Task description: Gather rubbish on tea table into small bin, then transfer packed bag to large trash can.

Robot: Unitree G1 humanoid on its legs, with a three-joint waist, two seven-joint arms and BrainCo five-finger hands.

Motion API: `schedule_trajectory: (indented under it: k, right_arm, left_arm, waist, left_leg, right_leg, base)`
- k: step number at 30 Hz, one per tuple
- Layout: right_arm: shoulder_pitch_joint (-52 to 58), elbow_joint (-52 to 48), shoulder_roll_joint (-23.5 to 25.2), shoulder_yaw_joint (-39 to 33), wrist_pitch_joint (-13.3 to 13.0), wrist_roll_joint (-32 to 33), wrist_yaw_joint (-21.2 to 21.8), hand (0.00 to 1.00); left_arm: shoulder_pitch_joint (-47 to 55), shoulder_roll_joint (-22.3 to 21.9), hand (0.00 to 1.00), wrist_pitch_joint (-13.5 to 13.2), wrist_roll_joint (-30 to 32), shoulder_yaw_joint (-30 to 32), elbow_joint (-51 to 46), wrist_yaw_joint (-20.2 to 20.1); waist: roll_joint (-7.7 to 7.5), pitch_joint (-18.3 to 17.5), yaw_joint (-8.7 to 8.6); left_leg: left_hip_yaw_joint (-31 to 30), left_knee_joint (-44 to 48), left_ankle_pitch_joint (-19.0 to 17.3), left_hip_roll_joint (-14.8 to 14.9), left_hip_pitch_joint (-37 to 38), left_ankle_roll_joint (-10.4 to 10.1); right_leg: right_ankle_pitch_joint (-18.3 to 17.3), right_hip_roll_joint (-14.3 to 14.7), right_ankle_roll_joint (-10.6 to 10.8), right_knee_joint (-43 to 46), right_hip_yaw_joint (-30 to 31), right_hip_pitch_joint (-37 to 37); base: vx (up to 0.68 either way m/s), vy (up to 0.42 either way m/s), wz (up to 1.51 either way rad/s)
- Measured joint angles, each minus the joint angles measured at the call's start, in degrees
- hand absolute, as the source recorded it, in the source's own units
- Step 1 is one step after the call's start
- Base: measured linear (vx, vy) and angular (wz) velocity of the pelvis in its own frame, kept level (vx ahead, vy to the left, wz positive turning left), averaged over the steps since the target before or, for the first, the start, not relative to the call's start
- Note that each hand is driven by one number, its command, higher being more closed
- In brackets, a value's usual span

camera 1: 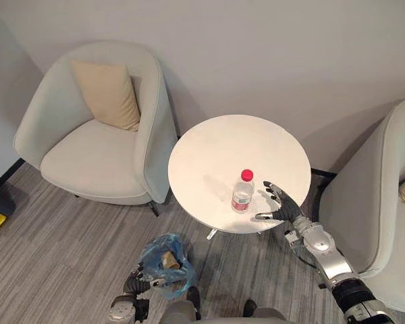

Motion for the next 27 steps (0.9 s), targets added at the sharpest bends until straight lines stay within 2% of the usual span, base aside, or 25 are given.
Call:
schedule_trajectory:
  k: [12,20,23,24,27]
  right_arm:
    - [-6.3,3.65,2.59,0.87,-0.18,-1.62,-3.02,0.0]
    - [-10.25,7.43,3.11,0.73,-0.22,-1.66,-5.8,0.0]
    - [-12.2,9.55,3.21,0.28,-0.21,-1.64,-7.37,0.0]
    - [-12.4,9.81,3.21,-0.61,-0.16,-1.64,-7.61,1.0]
    - [-15.44,11.82,3.55,-0.7,-0.06,-1.54,-8.74,1.0]
  left_arm:
    - [-0.02,-0.01,0.0,-0.04,-0.1,-1.19,-0.6,0.22]
    - [-0.62,-0.2,0.0,-1.22,-1.33,-1.35,-1.62,0.48]
    - [-0.98,-0.42,0.0,-1.21,-2.47,-1.36,-1.62,0.82]
    - [-1.28,-0.47,0.0,-1.22,-2.59,-1.36,-2.02,1.13]
    - [-1.51,-0.5,0.0,-1.29,-3.0,-1.35,-2.62,1.23]
  waist:
    - [0.58,2.91,0.5]
    - [2.02,5.02,0.67]
    - [2.75,5.95,1.55]
    - [2.95,6.04,1.85]
    - [3.3,7.24,1.87]
  left_leg:
    - [-2.08,3.08,0.05,-0.02,-4.24,-0.15]
    - [-3.29,5.69,0.03,-0.16,-7.67,-0.17]
    - [-3.4,6.39,0.03,-0.08,-8.44,-0.2]
    - [-3.54,6.85,0.02,-0.09,-9.15,-0.21]
    - [-3.78,7.66,0.02,-0.1,-10.37,-0.2]
  right_leg:
    - [-0.85,-0.34,-0.15,2.89,-1.84,-3.03]
    - [-2.24,-0.89,-0.35,6.75,-2.84,-6.44]
    - [-2.44,-0.92,-0.38,7.67,-2.85,-7.31]
    - [-2.63,-0.99,-0.4,8.26,-2.91,-8.0]
    - [-2.69,-1.08,-0.41,9.25,-3.05,-9.08]
  base:
    - [-0.03,-0.018,0.09]
    - [-0.05,-0.016,0.08]
    - [-0.04,-0.013,0.01]
    - [-0.03,-0.006,0.04]
    - [-0.02,-0.003,0.03]
